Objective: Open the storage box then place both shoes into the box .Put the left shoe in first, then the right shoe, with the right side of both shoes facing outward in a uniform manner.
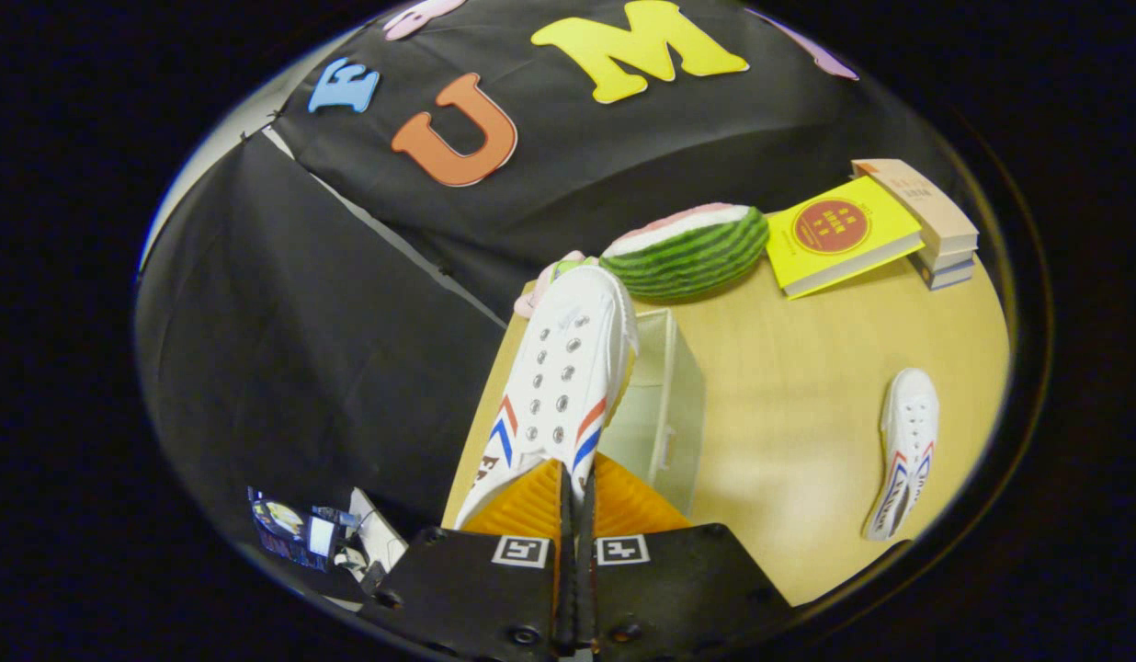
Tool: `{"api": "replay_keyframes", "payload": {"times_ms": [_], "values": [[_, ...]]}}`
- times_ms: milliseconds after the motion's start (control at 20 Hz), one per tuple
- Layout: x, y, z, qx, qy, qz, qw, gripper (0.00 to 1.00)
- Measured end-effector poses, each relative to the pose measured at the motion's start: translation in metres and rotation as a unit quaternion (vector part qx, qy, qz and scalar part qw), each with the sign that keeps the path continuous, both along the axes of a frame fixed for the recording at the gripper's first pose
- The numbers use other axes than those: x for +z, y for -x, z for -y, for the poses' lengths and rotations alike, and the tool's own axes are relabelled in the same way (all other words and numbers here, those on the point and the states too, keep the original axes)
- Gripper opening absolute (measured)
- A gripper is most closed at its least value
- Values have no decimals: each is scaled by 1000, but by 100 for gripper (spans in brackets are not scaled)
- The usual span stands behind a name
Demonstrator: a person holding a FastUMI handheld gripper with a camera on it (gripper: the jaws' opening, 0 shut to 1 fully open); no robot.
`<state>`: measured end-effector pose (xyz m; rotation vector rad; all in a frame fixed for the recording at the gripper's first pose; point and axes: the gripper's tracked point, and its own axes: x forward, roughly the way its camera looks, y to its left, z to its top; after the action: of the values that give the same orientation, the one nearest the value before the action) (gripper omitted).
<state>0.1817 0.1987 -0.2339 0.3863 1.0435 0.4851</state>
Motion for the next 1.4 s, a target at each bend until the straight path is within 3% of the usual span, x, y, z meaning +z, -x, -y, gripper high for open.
{"api": "replay_keyframes", "payload": {"times_ms": [350,800,900,950,1100,1150,1250,1400], "values": [[-59,-6,-59,-38,18,-4,999,5],[-101,-2,-84,-27,56,-11,998,7],[-100,5,-80,7,86,-3,996,24],[-92,5,-66,14,129,21,991,40],[-56,-11,-27,18,225,132,965,49],[-47,-9,-20,20,232,143,962,58],[-32,-4,1,20,262,155,952,63],[-6,-12,57,-1,334,186,924,69]]}}
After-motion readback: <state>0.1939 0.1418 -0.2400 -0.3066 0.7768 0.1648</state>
